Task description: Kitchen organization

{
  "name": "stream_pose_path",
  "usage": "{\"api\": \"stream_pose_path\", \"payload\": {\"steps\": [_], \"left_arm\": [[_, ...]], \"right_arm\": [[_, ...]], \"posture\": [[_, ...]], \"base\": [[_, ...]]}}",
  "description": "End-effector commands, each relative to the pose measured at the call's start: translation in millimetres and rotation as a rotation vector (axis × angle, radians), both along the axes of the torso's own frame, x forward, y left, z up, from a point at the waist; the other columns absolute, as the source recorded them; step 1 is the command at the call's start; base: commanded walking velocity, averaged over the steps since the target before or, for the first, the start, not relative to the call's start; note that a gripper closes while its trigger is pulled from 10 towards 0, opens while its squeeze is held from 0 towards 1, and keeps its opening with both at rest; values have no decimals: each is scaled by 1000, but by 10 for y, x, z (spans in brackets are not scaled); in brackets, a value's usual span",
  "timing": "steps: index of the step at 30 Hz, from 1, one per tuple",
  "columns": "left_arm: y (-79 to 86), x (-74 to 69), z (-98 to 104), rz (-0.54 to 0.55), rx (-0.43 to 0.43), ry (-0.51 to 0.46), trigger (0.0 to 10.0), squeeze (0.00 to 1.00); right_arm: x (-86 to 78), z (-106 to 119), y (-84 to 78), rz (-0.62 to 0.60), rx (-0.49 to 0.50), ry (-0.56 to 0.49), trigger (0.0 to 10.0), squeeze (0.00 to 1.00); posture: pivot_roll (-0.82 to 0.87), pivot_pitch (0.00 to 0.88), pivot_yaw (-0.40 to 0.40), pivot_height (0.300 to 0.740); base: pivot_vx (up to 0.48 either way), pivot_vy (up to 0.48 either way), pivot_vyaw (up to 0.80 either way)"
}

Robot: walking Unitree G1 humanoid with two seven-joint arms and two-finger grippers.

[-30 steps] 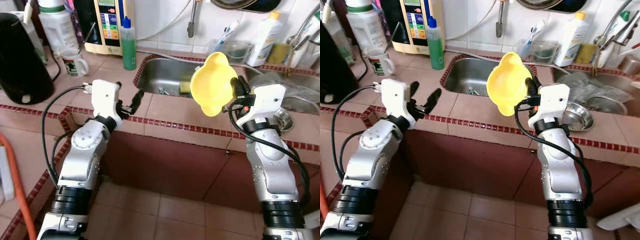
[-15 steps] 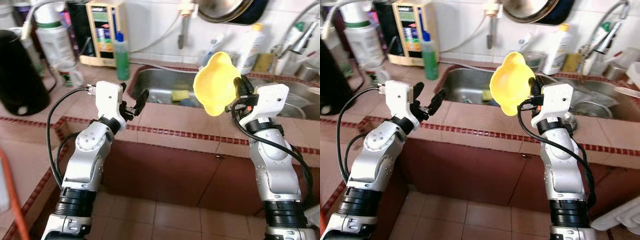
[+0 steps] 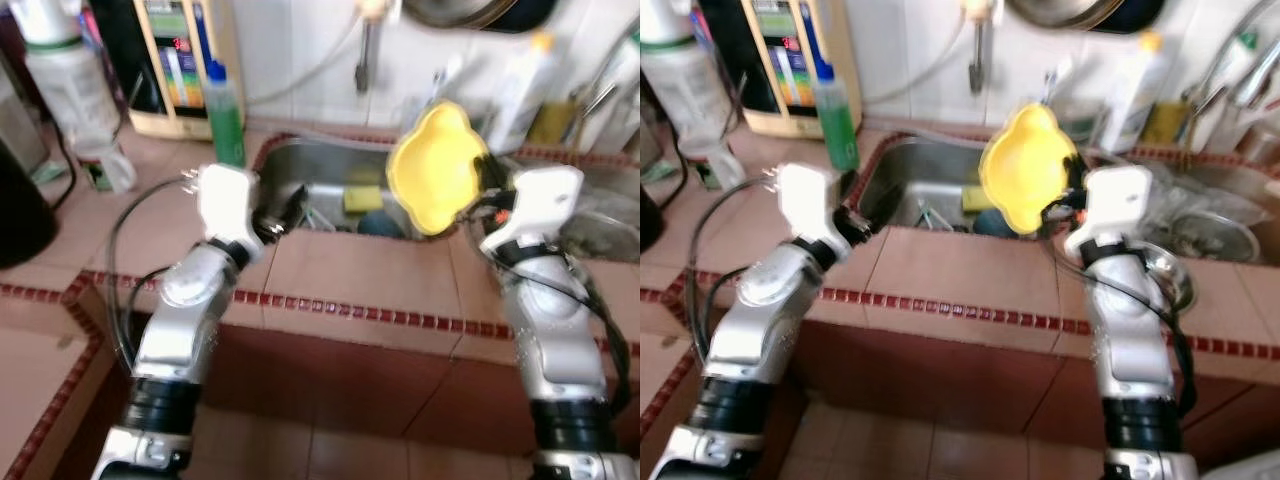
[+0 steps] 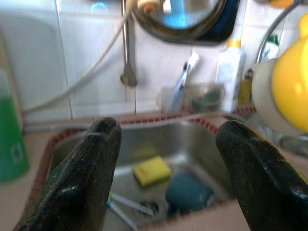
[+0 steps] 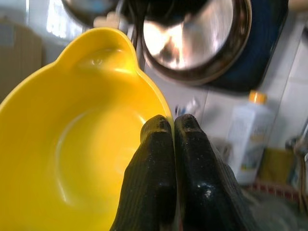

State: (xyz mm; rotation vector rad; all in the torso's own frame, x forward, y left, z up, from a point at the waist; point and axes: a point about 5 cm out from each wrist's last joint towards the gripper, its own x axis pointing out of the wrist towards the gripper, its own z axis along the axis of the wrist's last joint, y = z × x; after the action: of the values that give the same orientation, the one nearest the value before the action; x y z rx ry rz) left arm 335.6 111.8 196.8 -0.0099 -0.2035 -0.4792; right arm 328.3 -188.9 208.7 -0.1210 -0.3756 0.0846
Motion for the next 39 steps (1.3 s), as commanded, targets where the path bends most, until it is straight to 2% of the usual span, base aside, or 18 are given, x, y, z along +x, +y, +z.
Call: {"api": "stream_pose_path", "payload": {"steps": [1, 8, 14, 18, 22, 28, 29, 32, 34, 36, 39], "left_arm": [[87, 5, 59, 23, 5, -23, 10000, 0], [90, 3, 51, 29, 5, -20, 10000, 0], [96, 2, 49, 31, 5, -16, 10000, 0], [96, 3, 39, 38, -13, -5, 10000, 0], [120, 47, -3, 84, 23, 30, 10000, 0], [85, 16, -10, 48, 40, 21, 10000, 0], [66, 9, -25, 36, 54, 28, 10000, 0], [-12, -15, -51, -18, 98, 45, 10000, 0], [-28, -24, -52, -28, 107, 43, 10000, 0], [-106, -75, -81, -95, 144, 41, 10000, 0], [-141, -107, -104, -137, 152, 57, 10000, 0]], "right_arm": [[4, 100, 74, 27, 4, -37, 10000, 0], [6, 100, 62, 23, 9, -37, 10000, 0], [-1, 108, 65, 30, 13, -46, 10000, 0], [17, 67, 66, 14, 26, -15, 10000, 0], [39, 27, 75, -4, -8, 14, 10000, 0], [51, -43, 63, -12, 38, 73, 10000, 0], [65, -77, 47, -21, 75, 109, 10000, 0], [102, -150, -24, -62, 98, 182, 10000, 0], [105, -159, -36, -60, 107, 188, 10000, 0], [106, -188, -99, -67, 90, 203, 10000, 0], [113, -209, -151, -84, 90, 223, 10000, 0]], "posture": [[-16, 0, -14, 740], [-16, 0, -13, 740], [-15, 0, -13, 740], [-15, 0, -13, 740], [-15, 0, -13, 740], [-16, 0, -15, 740], [-18, 0, -14, 740], [-22, 0, -10, 740], [-22, 0, -10, 740], [-28, 0, -4, 740], [-32, 0, -1, 740]], "base": [[390, 0, -775], [362, 0, -726], [354, 0, 0], [0, 0, 0], [0, 0, 0], [0, 0, 0], [0, 0, 0], [0, 0, 0], [0, 0, 0], [0, 0, 0], [0, 0, 0]]}}
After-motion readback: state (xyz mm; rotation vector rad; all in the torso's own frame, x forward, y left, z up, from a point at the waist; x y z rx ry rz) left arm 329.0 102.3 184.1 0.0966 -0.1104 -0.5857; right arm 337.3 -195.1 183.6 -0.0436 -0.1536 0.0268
